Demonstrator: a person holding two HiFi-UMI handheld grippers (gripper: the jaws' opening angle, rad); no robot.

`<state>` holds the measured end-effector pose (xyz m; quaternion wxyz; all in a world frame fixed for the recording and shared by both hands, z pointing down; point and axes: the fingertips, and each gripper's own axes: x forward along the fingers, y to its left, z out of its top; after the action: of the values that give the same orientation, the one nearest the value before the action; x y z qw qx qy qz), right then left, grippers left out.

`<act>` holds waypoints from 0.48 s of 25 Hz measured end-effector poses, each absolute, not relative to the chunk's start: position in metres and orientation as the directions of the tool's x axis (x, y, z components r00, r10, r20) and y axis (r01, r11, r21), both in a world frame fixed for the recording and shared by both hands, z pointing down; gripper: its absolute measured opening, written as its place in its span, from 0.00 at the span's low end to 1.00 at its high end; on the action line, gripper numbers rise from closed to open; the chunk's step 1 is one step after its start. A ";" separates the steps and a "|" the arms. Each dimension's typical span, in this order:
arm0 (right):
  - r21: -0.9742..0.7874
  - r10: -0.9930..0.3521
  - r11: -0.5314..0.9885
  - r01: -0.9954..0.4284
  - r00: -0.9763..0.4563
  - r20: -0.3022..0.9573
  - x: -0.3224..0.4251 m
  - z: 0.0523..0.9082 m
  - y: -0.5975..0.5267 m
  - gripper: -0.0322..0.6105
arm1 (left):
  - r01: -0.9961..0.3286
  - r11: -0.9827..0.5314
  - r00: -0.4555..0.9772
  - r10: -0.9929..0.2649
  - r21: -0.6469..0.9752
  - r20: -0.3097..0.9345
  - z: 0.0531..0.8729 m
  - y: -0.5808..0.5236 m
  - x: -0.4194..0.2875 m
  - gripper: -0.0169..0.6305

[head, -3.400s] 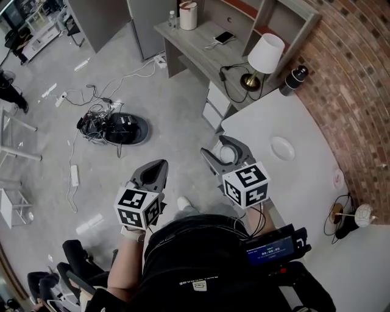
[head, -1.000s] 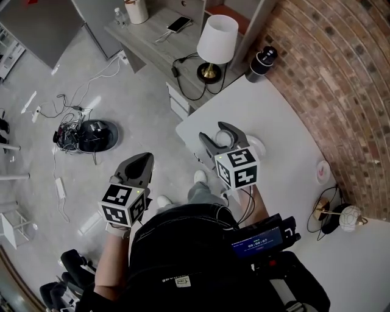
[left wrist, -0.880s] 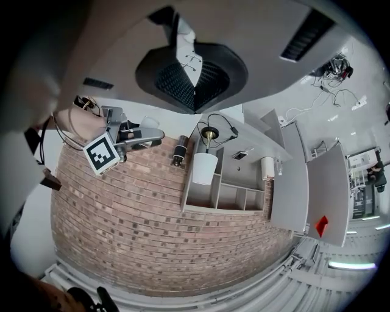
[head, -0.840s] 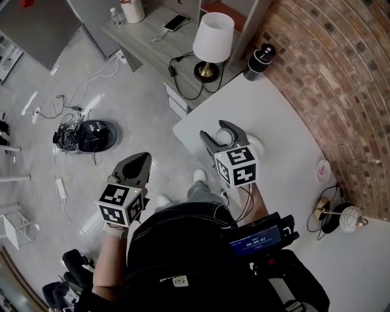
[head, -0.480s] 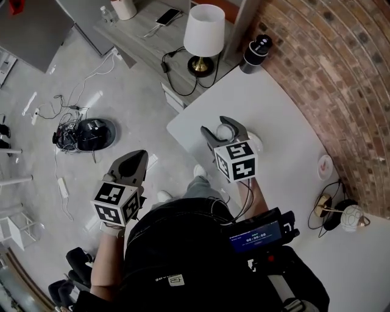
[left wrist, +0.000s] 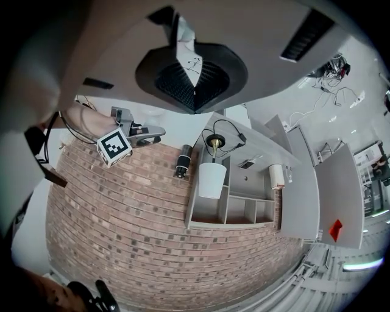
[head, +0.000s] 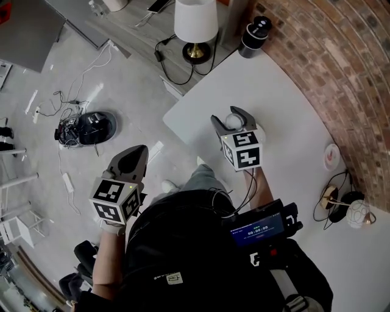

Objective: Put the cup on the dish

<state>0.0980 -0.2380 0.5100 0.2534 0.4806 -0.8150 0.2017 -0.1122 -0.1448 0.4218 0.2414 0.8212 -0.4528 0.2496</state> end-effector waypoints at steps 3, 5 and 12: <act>-0.083 -0.682 0.439 -0.895 -0.391 0.618 0.110 0.521 -0.239 0.46 | -0.864 -0.473 0.463 -0.616 0.170 0.638 0.425 -0.147 -0.107 0.04; -0.087 -0.681 0.427 -0.900 -0.383 0.625 0.116 0.529 -0.240 0.46 | -0.862 -0.479 0.463 -0.611 0.166 0.642 0.426 -0.149 -0.105 0.04; -0.077 -0.681 0.397 -0.915 -0.350 0.643 0.132 0.553 -0.237 0.46 | -0.861 -0.481 0.459 -0.593 0.166 0.661 0.434 -0.150 -0.099 0.04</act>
<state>0.1318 -0.2372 0.5529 0.2670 0.5039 -0.7918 0.2187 -0.0986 -0.1501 0.4336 0.2482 0.8172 -0.4449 0.2694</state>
